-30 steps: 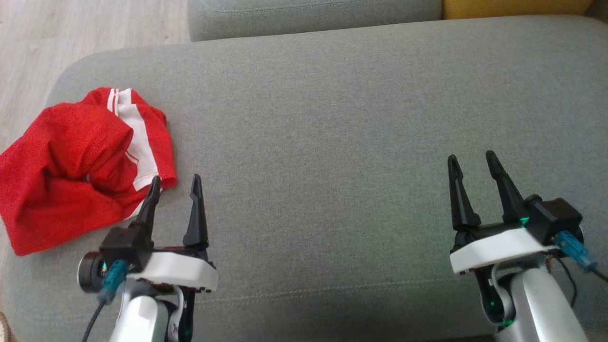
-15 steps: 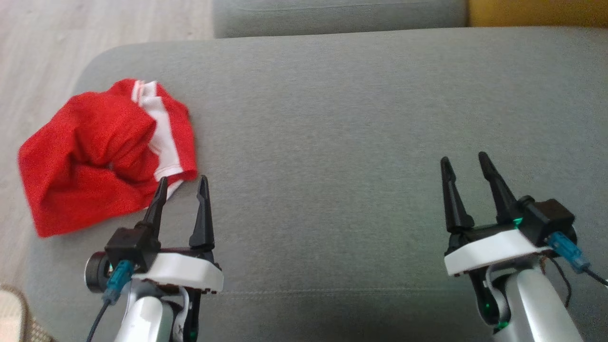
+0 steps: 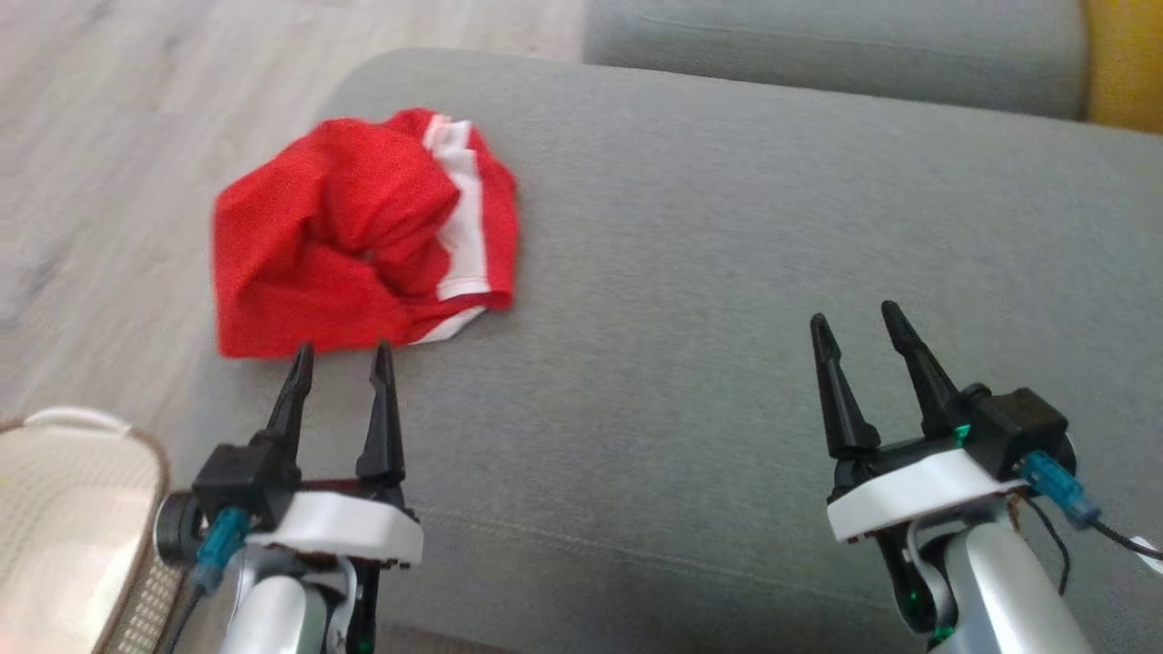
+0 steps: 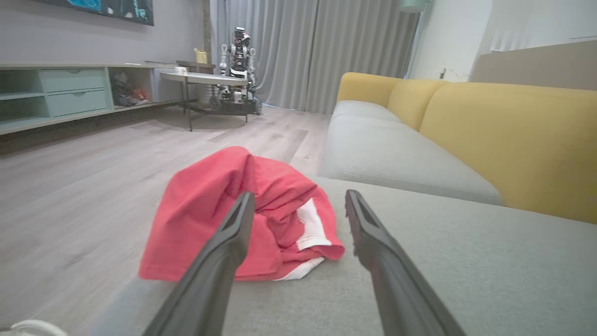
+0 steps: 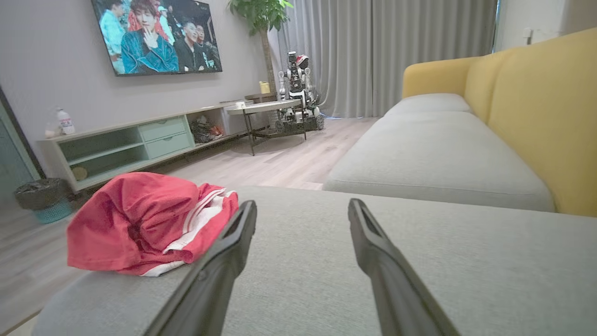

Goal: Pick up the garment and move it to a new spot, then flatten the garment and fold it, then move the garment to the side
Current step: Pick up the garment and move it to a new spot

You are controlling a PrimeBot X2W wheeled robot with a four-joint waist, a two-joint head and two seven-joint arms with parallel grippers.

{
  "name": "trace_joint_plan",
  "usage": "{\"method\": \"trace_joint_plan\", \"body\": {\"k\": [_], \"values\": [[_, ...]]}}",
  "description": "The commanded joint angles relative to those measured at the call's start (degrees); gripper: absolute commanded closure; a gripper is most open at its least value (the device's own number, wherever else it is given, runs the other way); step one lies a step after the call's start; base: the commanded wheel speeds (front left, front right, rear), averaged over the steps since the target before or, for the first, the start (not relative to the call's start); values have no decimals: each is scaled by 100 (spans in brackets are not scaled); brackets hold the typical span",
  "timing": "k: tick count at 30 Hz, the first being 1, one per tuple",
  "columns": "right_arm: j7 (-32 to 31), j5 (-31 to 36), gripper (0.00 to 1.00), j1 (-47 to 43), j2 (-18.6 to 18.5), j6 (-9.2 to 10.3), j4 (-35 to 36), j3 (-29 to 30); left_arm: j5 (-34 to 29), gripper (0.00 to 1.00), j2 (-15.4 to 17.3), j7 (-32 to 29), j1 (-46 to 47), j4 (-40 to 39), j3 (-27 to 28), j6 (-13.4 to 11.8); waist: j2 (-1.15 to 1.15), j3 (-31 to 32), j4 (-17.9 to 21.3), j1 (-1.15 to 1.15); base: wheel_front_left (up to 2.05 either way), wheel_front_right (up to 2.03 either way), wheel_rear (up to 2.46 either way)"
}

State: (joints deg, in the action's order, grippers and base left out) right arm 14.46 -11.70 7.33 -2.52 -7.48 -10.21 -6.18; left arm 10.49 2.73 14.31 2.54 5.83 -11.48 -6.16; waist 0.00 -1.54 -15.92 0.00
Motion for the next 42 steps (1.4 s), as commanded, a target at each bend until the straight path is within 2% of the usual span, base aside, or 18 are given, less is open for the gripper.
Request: {"method": "trace_joint_plan", "body": {"k": [1,10,17,26,34,38,42], "values": [[54,-34,0,63,-35,-1,195,-155,-54,0,15,69,117,-177,233,-46,0,80,-303,0,0,0,0],[54,-117,0,-34,-35,-1,198,-251,-108,0,15,69,-23,-298,319,14,0,131,-922,0,0,0,0],[54,-190,0,-121,-35,-1,163,-297,-191,0,15,69,-143,-304,416,50,0,199,-1088,0,0,0,0],[54,-260,0,-143,-35,-1,157,-340,-206,0,15,69,-175,-269,514,71,0,239,-1060,0,0,0,0],[54,-246,0,-111,-35,-1,230,-342,-176,0,15,69,-125,-171,680,-8,0,128,-938,0,0,0,0],[54,-141,0,-35,-35,-1,308,-332,-31,0,15,69,-17,-176,750,236,0,-153,-796,0,0,0,0],[54,69,0,99,-35,-1,390,-291,199,0,15,69,283,-160,987,323,0,-536,-609,0,0,0,0]]}}
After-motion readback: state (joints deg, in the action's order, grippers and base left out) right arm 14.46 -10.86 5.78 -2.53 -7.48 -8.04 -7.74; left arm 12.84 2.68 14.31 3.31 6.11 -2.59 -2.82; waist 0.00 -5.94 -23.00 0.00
